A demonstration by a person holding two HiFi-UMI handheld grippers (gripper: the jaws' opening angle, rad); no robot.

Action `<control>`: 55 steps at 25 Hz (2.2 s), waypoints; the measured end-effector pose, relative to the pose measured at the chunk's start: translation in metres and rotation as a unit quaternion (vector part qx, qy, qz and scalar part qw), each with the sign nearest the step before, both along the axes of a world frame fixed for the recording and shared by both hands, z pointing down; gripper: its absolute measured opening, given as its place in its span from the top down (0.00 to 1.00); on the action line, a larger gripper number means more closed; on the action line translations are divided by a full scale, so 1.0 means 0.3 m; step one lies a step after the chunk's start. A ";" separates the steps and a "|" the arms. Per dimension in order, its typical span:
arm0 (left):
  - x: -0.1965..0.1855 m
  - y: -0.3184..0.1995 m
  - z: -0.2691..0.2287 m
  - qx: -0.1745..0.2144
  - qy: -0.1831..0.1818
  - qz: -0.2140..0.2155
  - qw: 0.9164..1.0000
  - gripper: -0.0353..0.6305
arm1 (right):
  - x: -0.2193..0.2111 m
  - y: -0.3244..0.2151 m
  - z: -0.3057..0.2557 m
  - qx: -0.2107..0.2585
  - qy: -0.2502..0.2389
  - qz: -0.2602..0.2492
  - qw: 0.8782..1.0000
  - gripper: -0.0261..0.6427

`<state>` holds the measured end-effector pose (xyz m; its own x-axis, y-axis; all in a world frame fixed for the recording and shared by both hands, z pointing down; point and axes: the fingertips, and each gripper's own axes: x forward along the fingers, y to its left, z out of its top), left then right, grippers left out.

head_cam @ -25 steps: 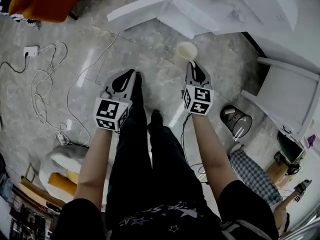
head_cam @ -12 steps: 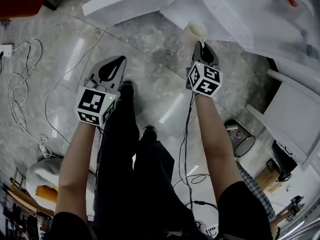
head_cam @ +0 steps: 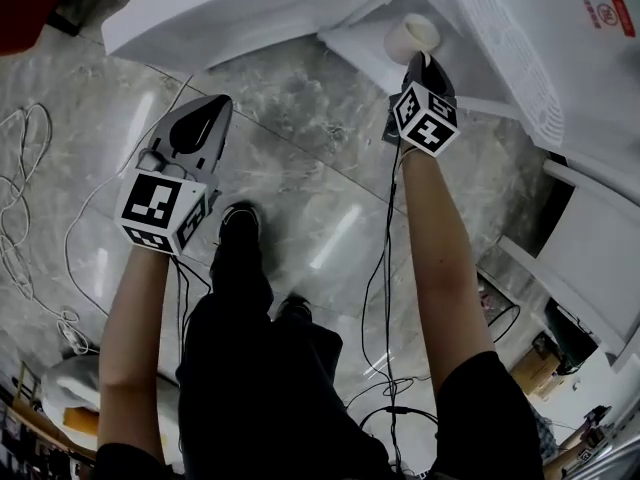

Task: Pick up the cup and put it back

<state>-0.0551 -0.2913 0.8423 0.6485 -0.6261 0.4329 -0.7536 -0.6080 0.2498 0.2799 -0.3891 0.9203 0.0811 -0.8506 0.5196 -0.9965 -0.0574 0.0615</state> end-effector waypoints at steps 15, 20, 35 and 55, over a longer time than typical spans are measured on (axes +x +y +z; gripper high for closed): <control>-0.012 0.006 0.052 0.013 0.001 0.006 1.000 0.93 | -0.001 -0.096 0.107 -0.011 0.029 0.060 0.998 0.89; -0.035 0.023 0.026 0.003 0.007 -0.010 1.000 0.93 | -0.030 -0.043 0.138 -0.044 0.009 0.041 0.998 0.68; -0.069 0.163 -0.466 -0.004 -0.008 -0.026 1.000 0.93 | -0.366 0.159 -0.389 -0.056 -0.025 -0.065 0.996 0.77; 0.045 0.651 -1.392 0.047 -0.002 -0.084 0.995 0.93 | -0.530 0.707 -1.419 0.013 -0.042 -0.242 0.969 0.95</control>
